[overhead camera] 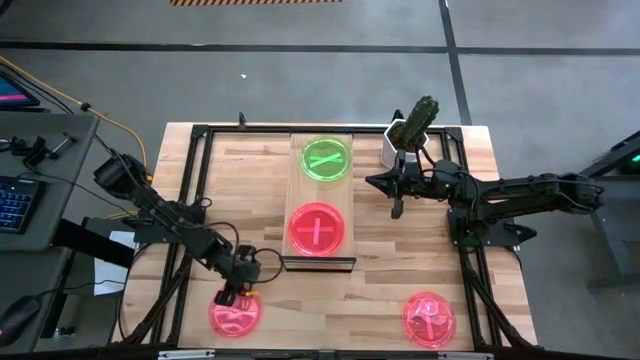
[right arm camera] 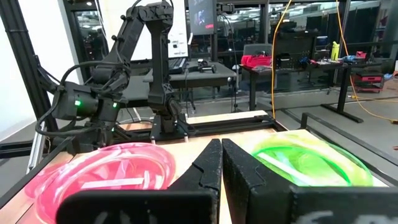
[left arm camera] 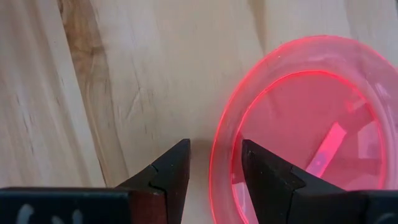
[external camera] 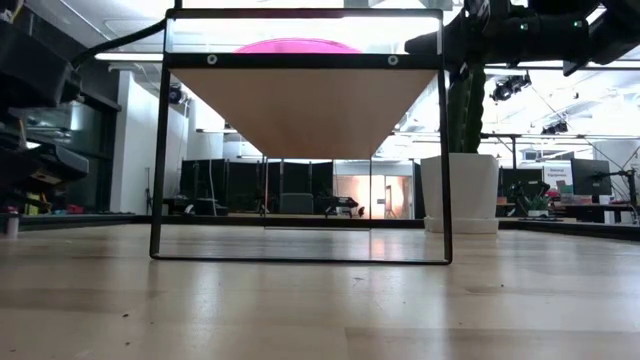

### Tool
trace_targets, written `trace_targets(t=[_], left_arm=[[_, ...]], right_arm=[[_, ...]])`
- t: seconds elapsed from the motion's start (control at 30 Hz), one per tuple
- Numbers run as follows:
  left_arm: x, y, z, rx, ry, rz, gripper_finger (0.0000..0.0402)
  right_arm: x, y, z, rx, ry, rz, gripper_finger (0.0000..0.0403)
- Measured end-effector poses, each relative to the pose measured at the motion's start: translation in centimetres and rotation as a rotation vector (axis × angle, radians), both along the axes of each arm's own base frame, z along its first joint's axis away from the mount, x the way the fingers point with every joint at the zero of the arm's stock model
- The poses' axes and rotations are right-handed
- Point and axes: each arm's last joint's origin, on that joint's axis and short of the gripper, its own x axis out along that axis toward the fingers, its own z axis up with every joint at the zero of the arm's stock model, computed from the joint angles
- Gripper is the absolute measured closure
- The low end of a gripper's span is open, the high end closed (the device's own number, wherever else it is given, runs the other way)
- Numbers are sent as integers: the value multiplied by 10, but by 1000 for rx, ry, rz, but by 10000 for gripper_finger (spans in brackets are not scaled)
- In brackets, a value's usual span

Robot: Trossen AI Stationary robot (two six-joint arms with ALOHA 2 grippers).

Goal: Place and stack plates onto a shelf
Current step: Stack the pink plate on top of the pink plate on the shelf

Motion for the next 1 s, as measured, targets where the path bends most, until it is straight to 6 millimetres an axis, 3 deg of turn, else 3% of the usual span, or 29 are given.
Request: trace_targets(t=[0.4,0.53,0.77,1.0], left_arm=[[2,-4,-9,22,14,-8,270],[2,-3,-9,30,12,-7,300],[5,0,-8,36,27,4,393],[15,5,20,-37,26,8,400]], right_arm=[[0,0,0,0,0,0,402],[0,0,0,0,0,0,402],[0,0,0,0,0,0,402],[0,0,0,0,0,-1,402]])
